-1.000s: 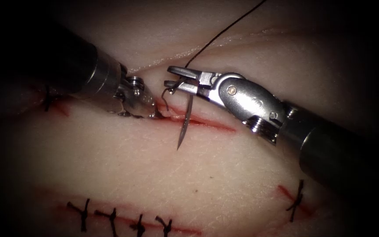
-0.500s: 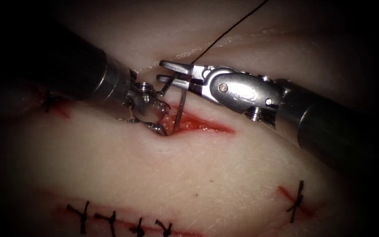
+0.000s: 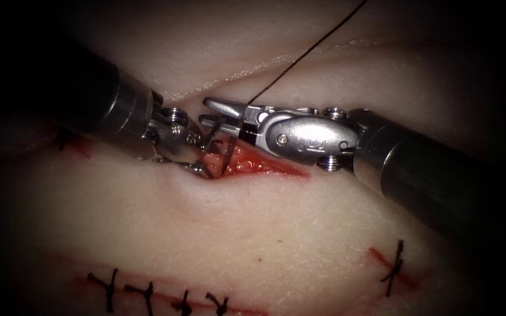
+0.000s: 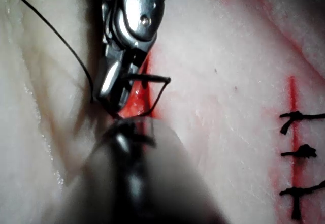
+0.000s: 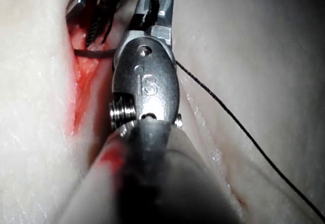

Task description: Wound Closure

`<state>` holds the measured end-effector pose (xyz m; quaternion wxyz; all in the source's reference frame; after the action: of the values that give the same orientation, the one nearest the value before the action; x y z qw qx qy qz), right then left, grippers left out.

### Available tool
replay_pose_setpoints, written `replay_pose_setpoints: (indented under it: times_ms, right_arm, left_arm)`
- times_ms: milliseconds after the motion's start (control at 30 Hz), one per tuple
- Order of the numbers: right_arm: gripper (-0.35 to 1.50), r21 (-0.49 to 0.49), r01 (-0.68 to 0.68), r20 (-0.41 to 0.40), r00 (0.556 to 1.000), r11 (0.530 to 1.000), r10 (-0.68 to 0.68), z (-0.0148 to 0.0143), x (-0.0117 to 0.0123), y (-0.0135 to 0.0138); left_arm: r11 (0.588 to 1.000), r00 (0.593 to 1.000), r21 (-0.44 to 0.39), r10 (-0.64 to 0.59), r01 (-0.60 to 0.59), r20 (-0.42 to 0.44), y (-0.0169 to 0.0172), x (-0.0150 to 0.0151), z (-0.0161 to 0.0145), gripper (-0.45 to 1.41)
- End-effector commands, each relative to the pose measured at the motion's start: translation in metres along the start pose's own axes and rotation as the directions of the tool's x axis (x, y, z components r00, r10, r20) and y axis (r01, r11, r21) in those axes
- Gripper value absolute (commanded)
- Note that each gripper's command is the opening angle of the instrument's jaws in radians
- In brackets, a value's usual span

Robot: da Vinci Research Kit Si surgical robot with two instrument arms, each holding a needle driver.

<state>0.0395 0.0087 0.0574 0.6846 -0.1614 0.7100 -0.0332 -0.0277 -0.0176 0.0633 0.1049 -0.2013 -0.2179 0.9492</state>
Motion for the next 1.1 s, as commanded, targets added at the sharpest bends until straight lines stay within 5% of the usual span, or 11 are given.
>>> replay_pose_setpoints:
  times_ms: [33, 533, 1100]
  right_arm:
    - [-0.35, -0.006, -0.024, -0.004, 1.000, 1.000, 0.024, 0.0008, -0.0006, -0.0001]
    - [-0.35, -0.031, -0.096, -0.004, 0.995, 0.995, 0.096, 0.0004, -0.0012, 0.0010]
    - [-0.35, -0.106, -0.357, 0.015, 0.933, 0.928, 0.360, -0.0005, -0.0039, 0.0021]
  left_arm:
    - [1.000, 1.000, 0.012, -0.006, 0.007, -0.017, 0.0003, 0.0000, 0.0003, 0.44]
    - [0.994, 0.992, 0.101, -0.037, 0.049, -0.121, 0.0044, -0.0010, -0.0052, 0.27]
    - [0.992, 0.976, 0.110, -0.044, 0.068, -0.211, 0.0091, -0.0002, -0.0001, -0.01]
